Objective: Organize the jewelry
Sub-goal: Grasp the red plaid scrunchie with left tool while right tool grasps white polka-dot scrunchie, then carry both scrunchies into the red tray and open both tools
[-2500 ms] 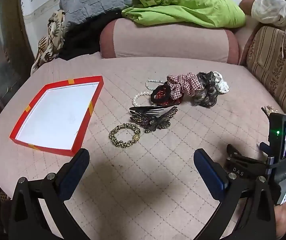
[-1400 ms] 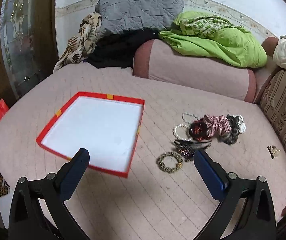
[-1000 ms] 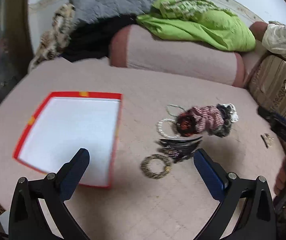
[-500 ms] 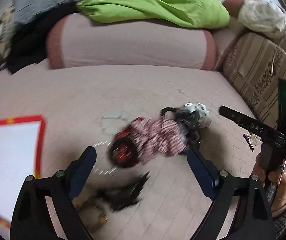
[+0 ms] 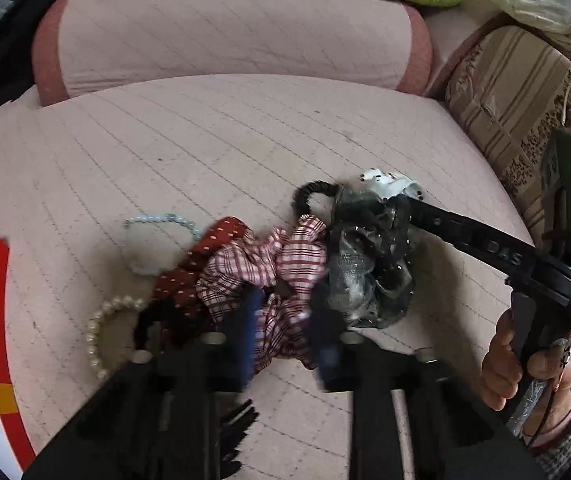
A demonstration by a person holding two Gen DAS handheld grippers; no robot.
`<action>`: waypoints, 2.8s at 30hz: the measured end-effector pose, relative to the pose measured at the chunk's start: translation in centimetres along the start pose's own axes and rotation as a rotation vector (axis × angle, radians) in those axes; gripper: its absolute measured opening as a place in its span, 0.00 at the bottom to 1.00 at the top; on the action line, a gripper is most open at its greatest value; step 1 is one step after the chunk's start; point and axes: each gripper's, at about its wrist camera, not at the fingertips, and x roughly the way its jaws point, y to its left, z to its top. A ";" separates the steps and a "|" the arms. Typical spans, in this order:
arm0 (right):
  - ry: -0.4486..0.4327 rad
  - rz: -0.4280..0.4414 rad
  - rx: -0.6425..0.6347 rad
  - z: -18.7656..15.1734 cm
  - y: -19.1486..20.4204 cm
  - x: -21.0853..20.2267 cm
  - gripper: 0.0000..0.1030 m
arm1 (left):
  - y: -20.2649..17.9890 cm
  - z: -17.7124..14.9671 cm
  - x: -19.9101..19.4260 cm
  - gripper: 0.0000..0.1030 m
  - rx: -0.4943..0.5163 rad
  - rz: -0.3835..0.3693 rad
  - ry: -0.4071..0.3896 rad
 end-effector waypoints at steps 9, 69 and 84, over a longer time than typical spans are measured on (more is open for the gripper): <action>-0.065 0.030 -0.032 -0.2 2.5 -3.1 0.05 | -1.3 -1.2 -4.3 0.07 0.026 -0.001 -0.075; 0.224 0.274 -0.590 -21.1 38.7 3.0 0.39 | 32.9 -18.1 -21.3 0.41 -0.488 0.427 -0.196; 0.130 0.260 -0.489 -20.5 30.7 -5.2 0.49 | 26.1 -20.1 -25.9 0.50 -0.449 0.431 -0.243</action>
